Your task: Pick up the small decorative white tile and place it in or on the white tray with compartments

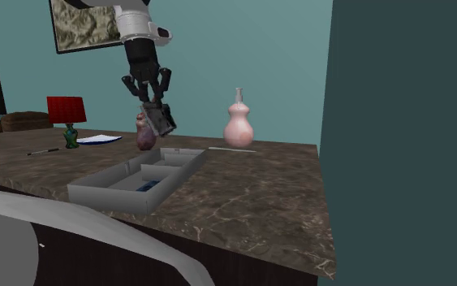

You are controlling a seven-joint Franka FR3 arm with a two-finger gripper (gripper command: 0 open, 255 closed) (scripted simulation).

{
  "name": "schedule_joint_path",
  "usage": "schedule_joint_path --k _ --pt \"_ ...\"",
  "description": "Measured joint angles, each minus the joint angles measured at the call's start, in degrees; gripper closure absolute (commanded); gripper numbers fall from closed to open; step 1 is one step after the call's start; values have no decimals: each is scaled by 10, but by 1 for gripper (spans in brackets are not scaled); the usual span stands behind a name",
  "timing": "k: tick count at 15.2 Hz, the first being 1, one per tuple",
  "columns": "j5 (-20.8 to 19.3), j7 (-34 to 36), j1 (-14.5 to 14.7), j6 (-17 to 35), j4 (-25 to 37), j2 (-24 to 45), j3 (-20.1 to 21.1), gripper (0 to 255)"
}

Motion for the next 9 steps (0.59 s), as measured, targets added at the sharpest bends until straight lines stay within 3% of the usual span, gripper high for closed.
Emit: schedule_joint_path --k 9 --pt "1 12 2 61 -66 -4 2 255"
